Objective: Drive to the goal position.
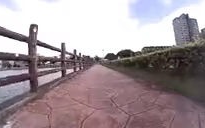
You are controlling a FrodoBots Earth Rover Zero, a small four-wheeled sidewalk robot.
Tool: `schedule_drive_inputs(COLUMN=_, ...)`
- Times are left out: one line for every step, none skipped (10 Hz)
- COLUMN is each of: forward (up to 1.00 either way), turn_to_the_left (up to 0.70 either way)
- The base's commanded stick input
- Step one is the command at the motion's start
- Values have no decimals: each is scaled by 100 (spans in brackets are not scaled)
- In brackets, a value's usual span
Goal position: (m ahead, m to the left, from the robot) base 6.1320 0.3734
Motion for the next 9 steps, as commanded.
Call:
schedule_drive_inputs(forward=70, turn_to_the_left=-24)
schedule_drive_inputs(forward=70, turn_to_the_left=-12)
schedule_drive_inputs(forward=70, turn_to_the_left=9)
schedule_drive_inputs(forward=70, turn_to_the_left=11)
schedule_drive_inputs(forward=70, turn_to_the_left=11)
schedule_drive_inputs(forward=70, turn_to_the_left=11)
schedule_drive_inputs(forward=70, turn_to_the_left=11)
schedule_drive_inputs(forward=70, turn_to_the_left=11)
schedule_drive_inputs(forward=70, turn_to_the_left=11)
